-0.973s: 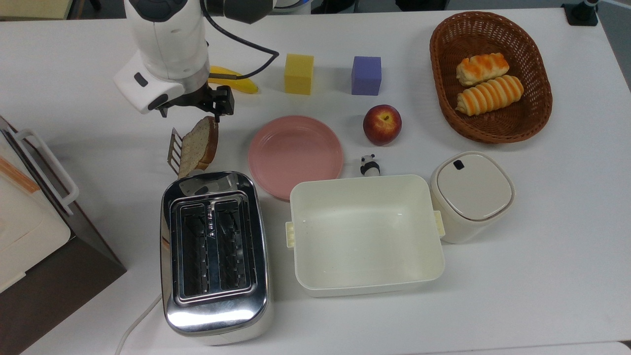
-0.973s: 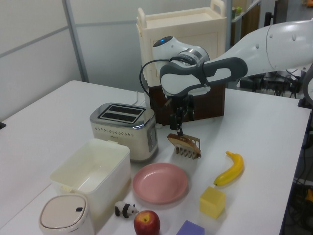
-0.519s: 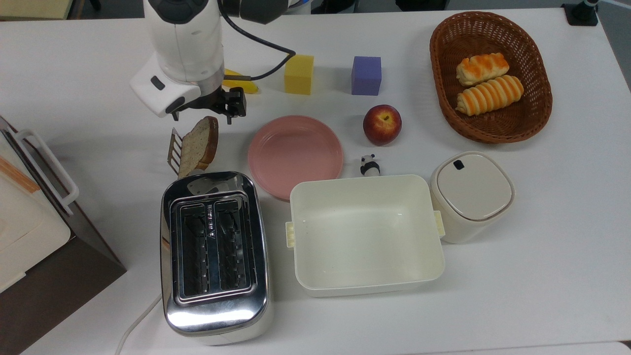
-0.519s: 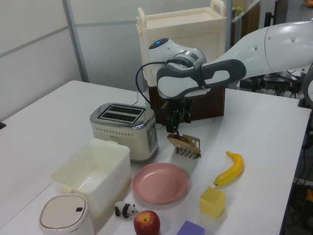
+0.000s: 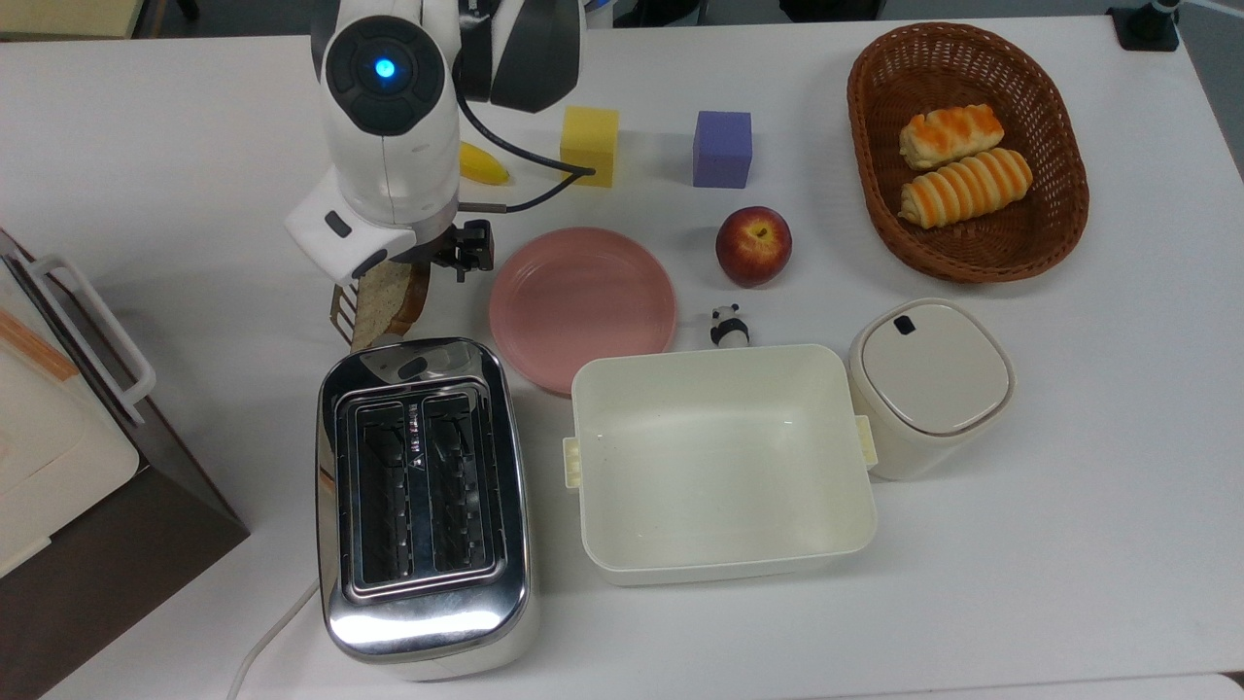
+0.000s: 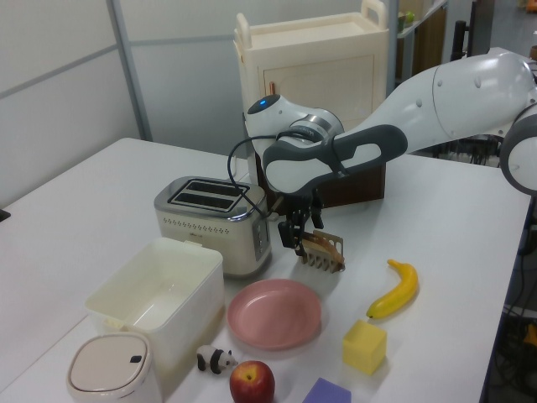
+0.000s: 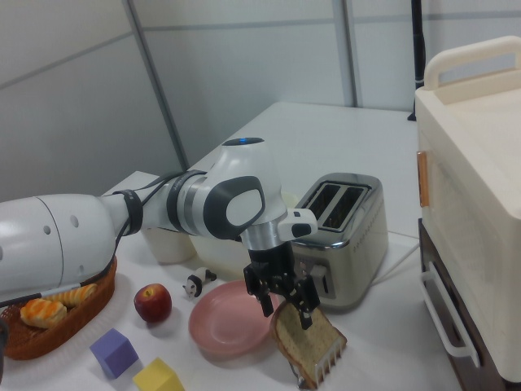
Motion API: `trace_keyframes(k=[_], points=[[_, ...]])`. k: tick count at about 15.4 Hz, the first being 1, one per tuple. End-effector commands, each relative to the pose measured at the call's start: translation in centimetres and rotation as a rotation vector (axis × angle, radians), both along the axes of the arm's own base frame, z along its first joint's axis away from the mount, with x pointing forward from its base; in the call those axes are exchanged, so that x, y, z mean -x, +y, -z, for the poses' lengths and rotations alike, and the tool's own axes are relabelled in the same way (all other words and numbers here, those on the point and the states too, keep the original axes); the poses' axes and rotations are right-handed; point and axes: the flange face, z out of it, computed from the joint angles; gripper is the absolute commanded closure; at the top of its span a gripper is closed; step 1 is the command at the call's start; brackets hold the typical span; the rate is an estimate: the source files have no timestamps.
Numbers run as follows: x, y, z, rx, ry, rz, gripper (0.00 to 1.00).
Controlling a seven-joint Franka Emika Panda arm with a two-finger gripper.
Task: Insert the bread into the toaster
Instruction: 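Close the gripper on the bread slice's crust edge, then lift the bread slice up out of the wooden rack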
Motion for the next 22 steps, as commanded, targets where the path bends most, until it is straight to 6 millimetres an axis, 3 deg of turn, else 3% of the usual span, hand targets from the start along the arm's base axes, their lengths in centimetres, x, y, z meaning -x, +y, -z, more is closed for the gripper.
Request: trace_keyframes(k=[1,2,3,4,9,12,22], points=[[0.2,0.3,-0.6,0.024,-0.022,0.012,0.11],[0.1,0.4,-0.7,0.024,-0.026,0.012,0.27],[0.1,0.4,-0.7,0.024,-0.027,0.014,0.34],[0.1,0.3,-0.8,0.025,-0.029,0.018,0.52],[0.1,0.4,-0.8,0.023,-0.033,0.017,0.79],[0.1,0.4,-0.9,0.024,-0.034,0.017,0.87],[0.2,0.0,-2.6,0.030,-0.060,0.024,0.87]])
